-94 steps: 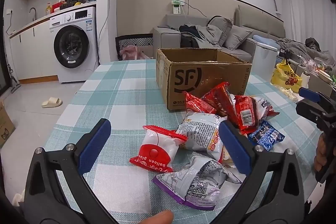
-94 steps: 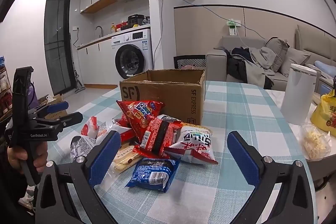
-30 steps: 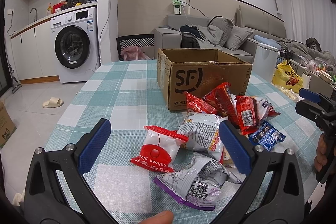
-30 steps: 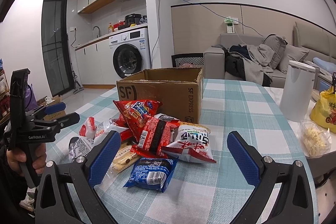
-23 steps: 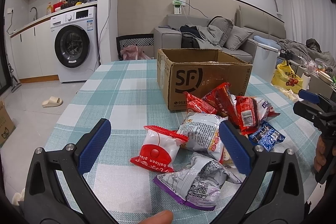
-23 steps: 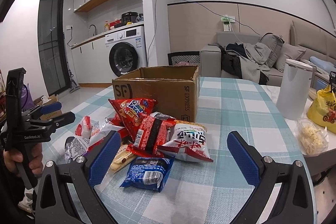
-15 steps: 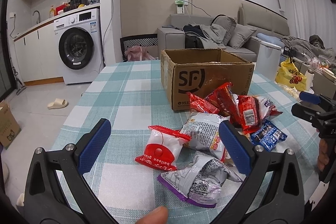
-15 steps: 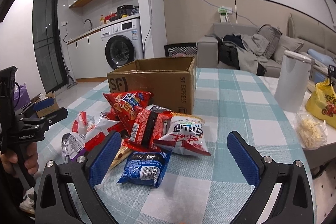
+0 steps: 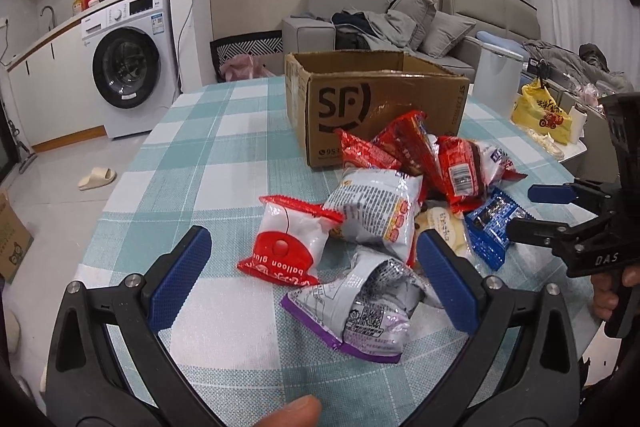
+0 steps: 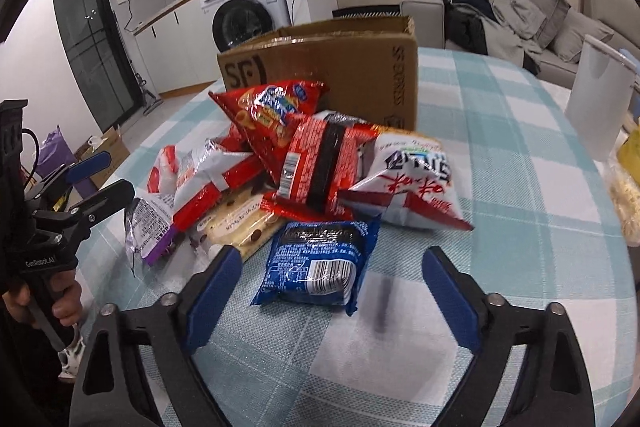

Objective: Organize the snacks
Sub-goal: 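Grasp the white-purple snack bag with the left tool while the right tool grasps the blue packet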

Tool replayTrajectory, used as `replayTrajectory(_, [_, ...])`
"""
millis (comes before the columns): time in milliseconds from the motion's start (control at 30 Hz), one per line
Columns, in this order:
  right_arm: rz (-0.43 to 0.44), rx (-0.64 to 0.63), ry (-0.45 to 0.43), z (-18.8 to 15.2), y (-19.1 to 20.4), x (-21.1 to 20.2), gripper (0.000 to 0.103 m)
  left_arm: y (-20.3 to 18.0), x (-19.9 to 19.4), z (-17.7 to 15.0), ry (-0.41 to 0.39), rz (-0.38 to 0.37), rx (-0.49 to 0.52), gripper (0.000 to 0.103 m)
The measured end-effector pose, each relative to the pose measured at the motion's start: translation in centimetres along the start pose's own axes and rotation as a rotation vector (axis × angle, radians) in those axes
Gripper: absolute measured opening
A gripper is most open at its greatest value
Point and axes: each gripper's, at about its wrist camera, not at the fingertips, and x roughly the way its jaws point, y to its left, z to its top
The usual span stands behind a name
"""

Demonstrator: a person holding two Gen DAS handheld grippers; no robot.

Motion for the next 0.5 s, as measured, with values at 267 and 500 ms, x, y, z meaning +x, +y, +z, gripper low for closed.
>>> replayTrajectory(267, [0.029, 0.016, 0.063, -0.2, 0.0, 2.0, 0.081, -0.7, 1.2, -1.0, 0.071, -0.107, 0.027, 0.101])
replayTrajectory(500, [0.058, 0.030, 0.073, -0.1, -0.1, 2.4, 0.068, -1.3, 2.2, -1.5, 0.132, -0.204, 0.040, 0.077])
